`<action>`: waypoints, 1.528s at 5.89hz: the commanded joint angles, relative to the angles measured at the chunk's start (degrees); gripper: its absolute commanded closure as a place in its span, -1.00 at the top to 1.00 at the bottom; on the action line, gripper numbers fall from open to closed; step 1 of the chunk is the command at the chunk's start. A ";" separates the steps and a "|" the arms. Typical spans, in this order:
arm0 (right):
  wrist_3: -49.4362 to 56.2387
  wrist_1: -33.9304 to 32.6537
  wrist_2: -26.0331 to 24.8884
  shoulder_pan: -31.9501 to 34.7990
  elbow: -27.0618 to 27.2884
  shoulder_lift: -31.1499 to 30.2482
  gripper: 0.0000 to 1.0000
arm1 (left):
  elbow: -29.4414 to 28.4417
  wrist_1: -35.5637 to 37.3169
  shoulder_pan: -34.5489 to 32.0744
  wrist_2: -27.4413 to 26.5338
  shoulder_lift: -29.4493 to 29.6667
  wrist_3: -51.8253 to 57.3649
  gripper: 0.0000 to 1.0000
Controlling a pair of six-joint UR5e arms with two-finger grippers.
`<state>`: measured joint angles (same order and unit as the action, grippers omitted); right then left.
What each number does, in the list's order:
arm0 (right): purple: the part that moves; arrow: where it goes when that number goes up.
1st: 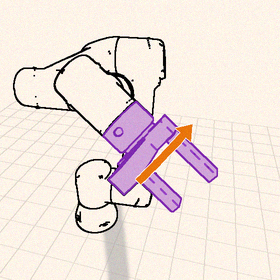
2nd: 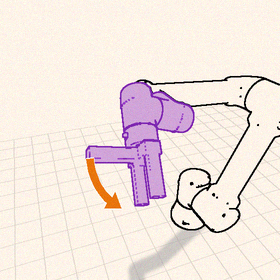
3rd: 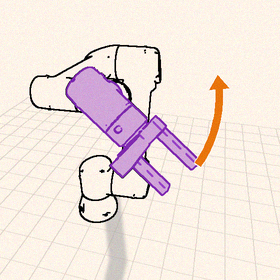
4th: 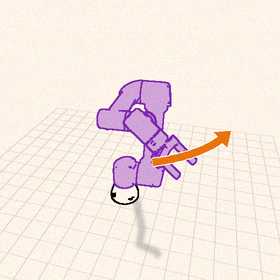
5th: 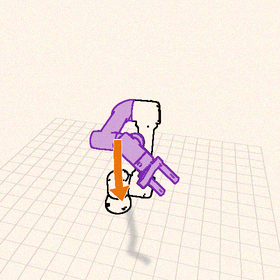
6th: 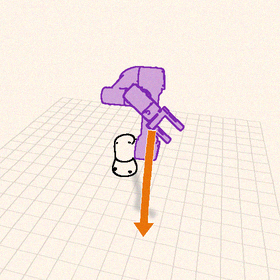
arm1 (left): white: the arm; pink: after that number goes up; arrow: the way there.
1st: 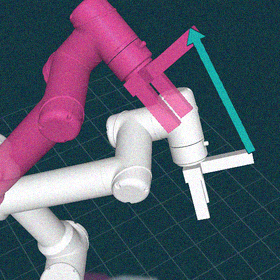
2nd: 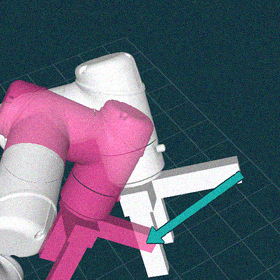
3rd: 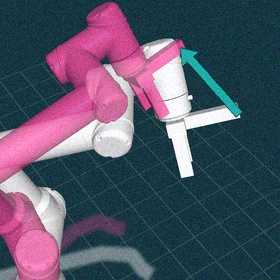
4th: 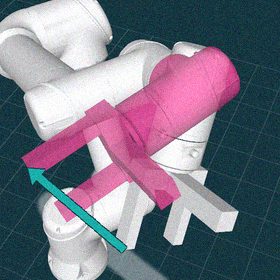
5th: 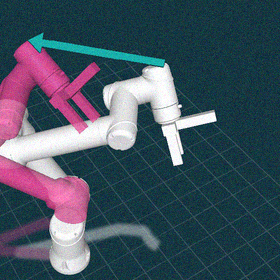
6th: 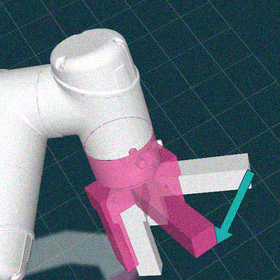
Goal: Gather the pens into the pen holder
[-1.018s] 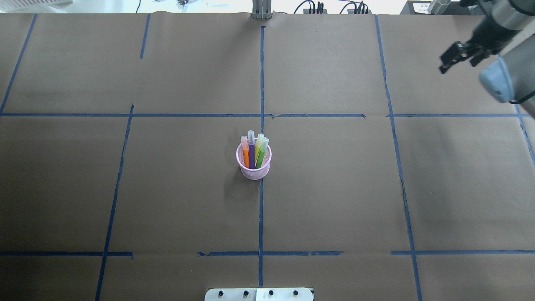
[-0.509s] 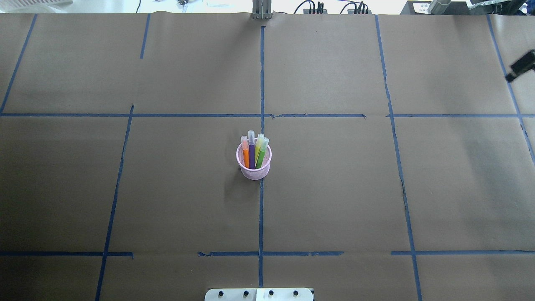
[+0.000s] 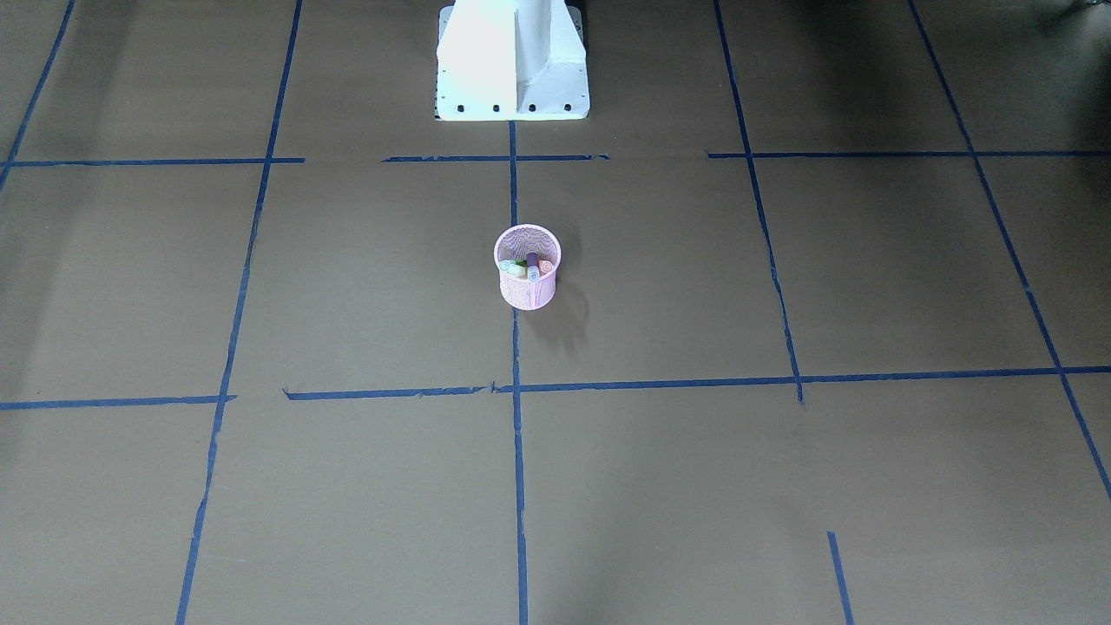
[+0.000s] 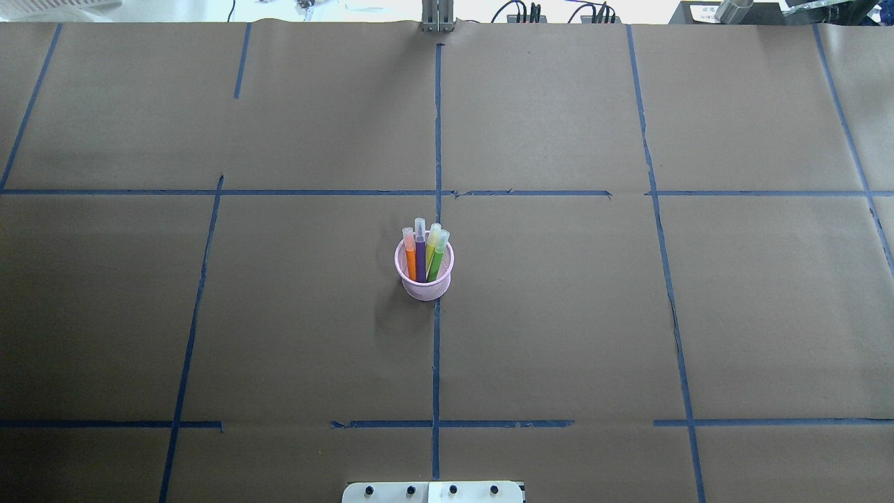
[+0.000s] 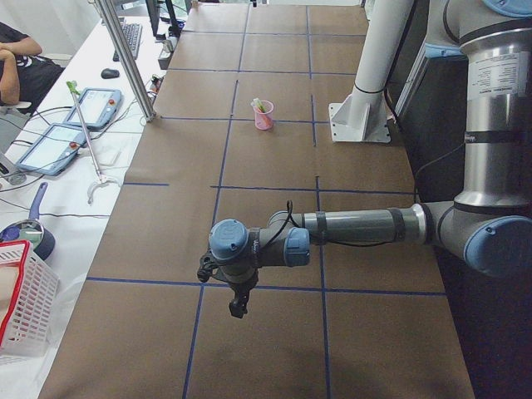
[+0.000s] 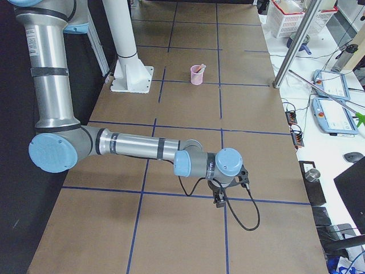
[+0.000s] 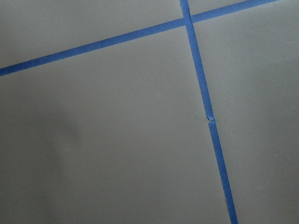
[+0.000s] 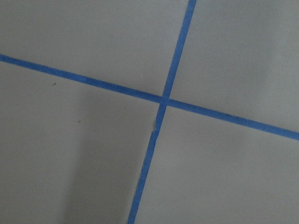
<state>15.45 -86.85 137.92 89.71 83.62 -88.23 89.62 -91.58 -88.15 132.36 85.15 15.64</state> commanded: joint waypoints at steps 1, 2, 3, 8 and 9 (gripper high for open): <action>-0.50 0.10 -0.19 0.21 6.09 -5.10 1.00 | 0.03 0.00 0.00 0.00 -0.07 0.00 1.00; -2.51 -0.51 -1.58 0.21 9.25 -5.11 1.00 | 0.03 0.09 0.00 0.00 -0.07 0.00 1.00; -4.53 -0.60 -2.90 0.21 9.98 -5.03 1.00 | 0.03 0.00 -0.09 0.00 -0.16 0.00 1.00; -10.18 -1.48 -3.09 0.21 9.64 -5.73 1.00 | 0.12 0.09 -0.09 0.00 0.02 0.00 1.00; -9.83 -1.22 -3.18 0.21 9.72 -5.99 1.00 | 0.03 0.00 0.00 0.00 0.02 0.00 1.00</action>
<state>5.47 -88.27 134.84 89.91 93.30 -93.97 89.72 -91.54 -88.23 132.36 85.15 15.65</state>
